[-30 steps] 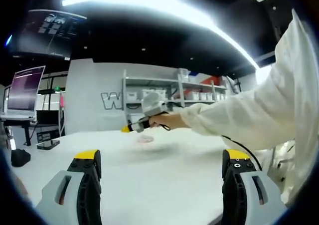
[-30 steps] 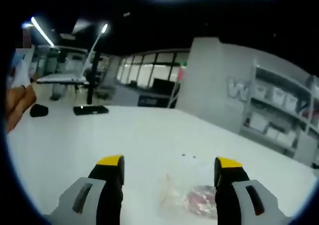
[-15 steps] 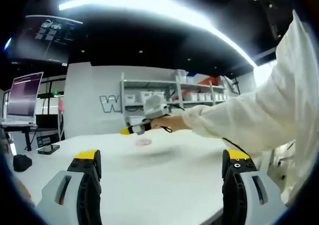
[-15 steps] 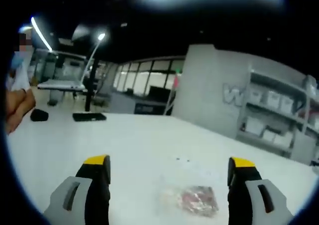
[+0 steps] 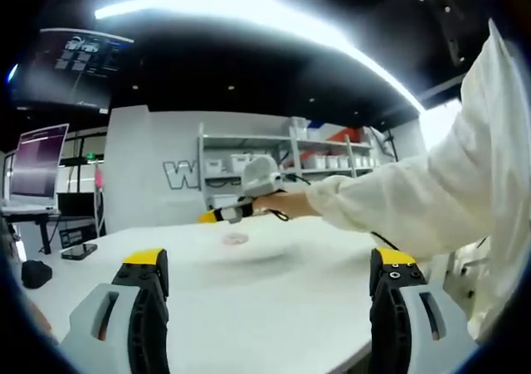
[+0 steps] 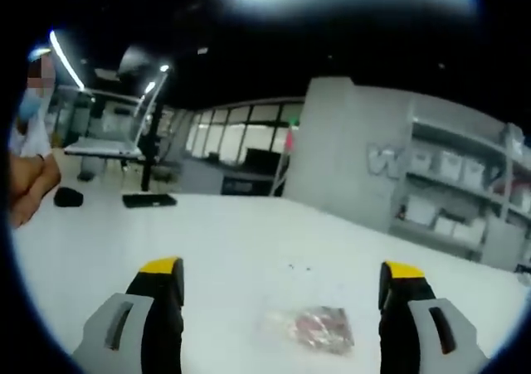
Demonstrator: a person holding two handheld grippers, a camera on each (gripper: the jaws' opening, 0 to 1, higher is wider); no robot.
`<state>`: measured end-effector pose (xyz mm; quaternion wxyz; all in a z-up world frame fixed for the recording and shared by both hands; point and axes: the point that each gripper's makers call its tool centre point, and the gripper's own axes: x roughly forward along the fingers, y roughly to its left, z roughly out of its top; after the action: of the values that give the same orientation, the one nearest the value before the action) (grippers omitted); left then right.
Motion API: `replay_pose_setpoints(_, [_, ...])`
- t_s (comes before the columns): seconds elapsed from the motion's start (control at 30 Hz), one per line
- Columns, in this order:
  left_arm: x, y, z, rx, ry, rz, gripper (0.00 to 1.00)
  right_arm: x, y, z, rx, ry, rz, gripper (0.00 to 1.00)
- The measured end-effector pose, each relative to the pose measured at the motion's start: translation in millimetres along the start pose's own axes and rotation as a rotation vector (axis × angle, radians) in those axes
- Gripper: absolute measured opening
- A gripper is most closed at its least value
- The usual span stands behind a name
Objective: Open the resealable bag by pulling the two sides of the seal apart until the entire bag opening is separated and visibly accessible.
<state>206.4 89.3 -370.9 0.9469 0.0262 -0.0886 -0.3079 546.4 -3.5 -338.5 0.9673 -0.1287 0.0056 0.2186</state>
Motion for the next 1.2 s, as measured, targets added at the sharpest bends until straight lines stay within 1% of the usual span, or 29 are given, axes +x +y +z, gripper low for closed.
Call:
replay_pose_setpoints(0.27, [-3, -4.5, -0.1, 0.006, 0.005, -0.001, 0.99, -10, -4, 5.4, -0.007, -0.006, -0.010, 1.00])
replay_pose_setpoints(0.5, [-6, -7.7, 1.1, 0.014, 0.004, -0.003, 0.99, -18, -7, 4.2, 0.002, -0.005, -0.016, 1.00])
replay_pose_setpoints(0.63, [-7, -8.8, 0.7, 0.016, 0.004, -0.003, 0.99, -22, -6, 0.9, -0.015, 0.010, -0.014, 1.00])
replay_pose_setpoints(0.87, [-8, -10.0, 0.1, 0.017, 0.004, -0.003, 0.99, -33, -7, 5.4, -0.035, -0.006, -0.015, 0.99])
replay_pose_setpoints(0.93, [-8, -10.9, -0.3, 0.016, 0.005, -0.005, 0.99, -34, -10, 6.8, -0.044, -0.016, -0.019, 0.99])
replay_pose_setpoints(1.2, [-6, -13.2, -0.9, 0.017, 0.007, -0.009, 0.99, -47, -23, 3.9, -0.034, -0.015, -0.043, 0.98])
